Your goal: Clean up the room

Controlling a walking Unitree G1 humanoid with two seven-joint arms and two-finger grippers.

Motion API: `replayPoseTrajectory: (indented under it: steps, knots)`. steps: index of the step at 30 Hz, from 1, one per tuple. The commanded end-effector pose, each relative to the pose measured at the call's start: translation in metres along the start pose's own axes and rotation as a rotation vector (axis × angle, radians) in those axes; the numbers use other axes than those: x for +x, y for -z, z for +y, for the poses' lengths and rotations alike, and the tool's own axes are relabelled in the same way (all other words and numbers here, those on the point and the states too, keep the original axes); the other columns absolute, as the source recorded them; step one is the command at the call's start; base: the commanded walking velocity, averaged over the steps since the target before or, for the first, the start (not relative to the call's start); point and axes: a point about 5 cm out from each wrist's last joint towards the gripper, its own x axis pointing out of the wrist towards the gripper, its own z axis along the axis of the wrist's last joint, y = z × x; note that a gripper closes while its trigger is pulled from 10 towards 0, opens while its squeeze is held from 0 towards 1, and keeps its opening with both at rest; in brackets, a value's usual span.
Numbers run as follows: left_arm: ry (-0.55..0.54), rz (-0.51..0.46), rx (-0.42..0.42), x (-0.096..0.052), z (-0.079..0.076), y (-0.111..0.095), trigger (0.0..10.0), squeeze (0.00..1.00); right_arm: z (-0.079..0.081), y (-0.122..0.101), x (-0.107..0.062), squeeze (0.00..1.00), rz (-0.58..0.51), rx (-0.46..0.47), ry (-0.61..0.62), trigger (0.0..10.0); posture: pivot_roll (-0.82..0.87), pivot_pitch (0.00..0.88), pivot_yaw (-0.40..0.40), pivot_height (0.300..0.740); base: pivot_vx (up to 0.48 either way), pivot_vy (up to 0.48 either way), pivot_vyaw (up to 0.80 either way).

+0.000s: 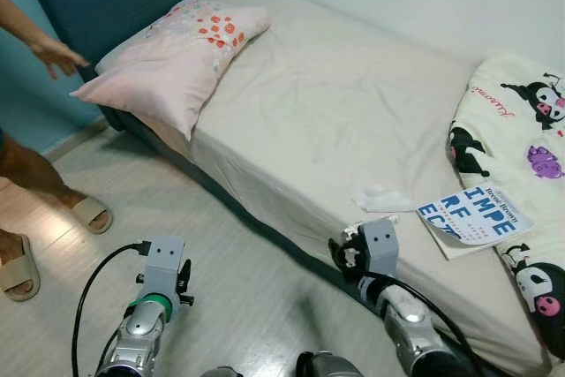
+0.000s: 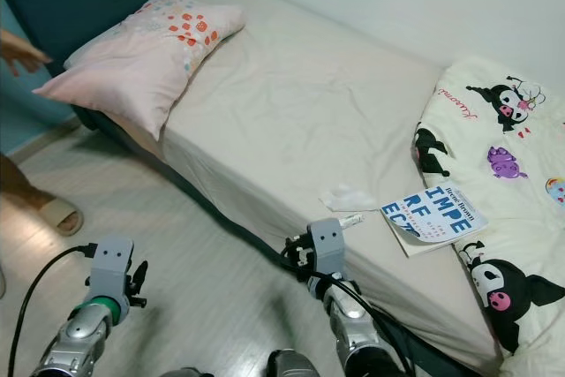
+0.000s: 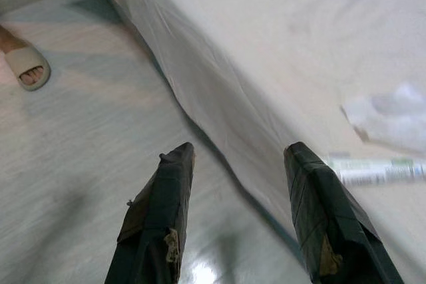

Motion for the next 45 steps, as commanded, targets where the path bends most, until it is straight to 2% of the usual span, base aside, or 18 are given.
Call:
replayPoseTrajectory:
  steps: [1, 11, 36, 41, 45]
  knots:
    - [-0.032, 0.007, -0.011, -0.0015, 0.0031, 0.0037, 10.0, 0.0, 0.0052, 0.0001, 0.0006, 0.0, -0.007, -0.01, -0.018, 10.0, -0.06, 0.033, 0.015, 0.734, 0.251, 0.0, 0.78]
    - [-0.05, -0.002, -0.002, 0.0011, 0.0042, -0.0005, 10.0, 0.0, 0.0069, 0.0037, -0.0005, 0.0, 0.007, 0.011, -0.022, 10.0, -0.06, 0.035, 0.017, 0.734, 0.314, 0.0, 0.67]
    - [-0.062, -0.012, 0.005, 0.0015, 0.0042, -0.0015, 10.0, 0.0, 0.0138, 0.0062, -0.0009, 0.0, 0.012, 0.028, -0.072, 10.0, -0.05, 0.039, 0.018, 0.734, 0.327, 0.0, 0.0]
    - [-0.066, -0.013, 0.003, 0.0016, 0.0044, -0.0016, 10.0, 0.0, 0.0143, 0.0053, -0.0004, 0.0, 0.01, 0.022, -0.077, 10.0, -0.05, 0.038, 0.018, 0.734, 0.35, 0.0, 0.71]
    - [-0.068, -0.014, 0.002, 0.0017, 0.0046, -0.0017, 10.0, 0.0, 0.0136, 0.0037, 0.0007, 0.0, 0.005, 0.03, -0.073, 10.0, -0.05, 0.038, 0.018, 0.734, 0.349, 0.0, 0.0]
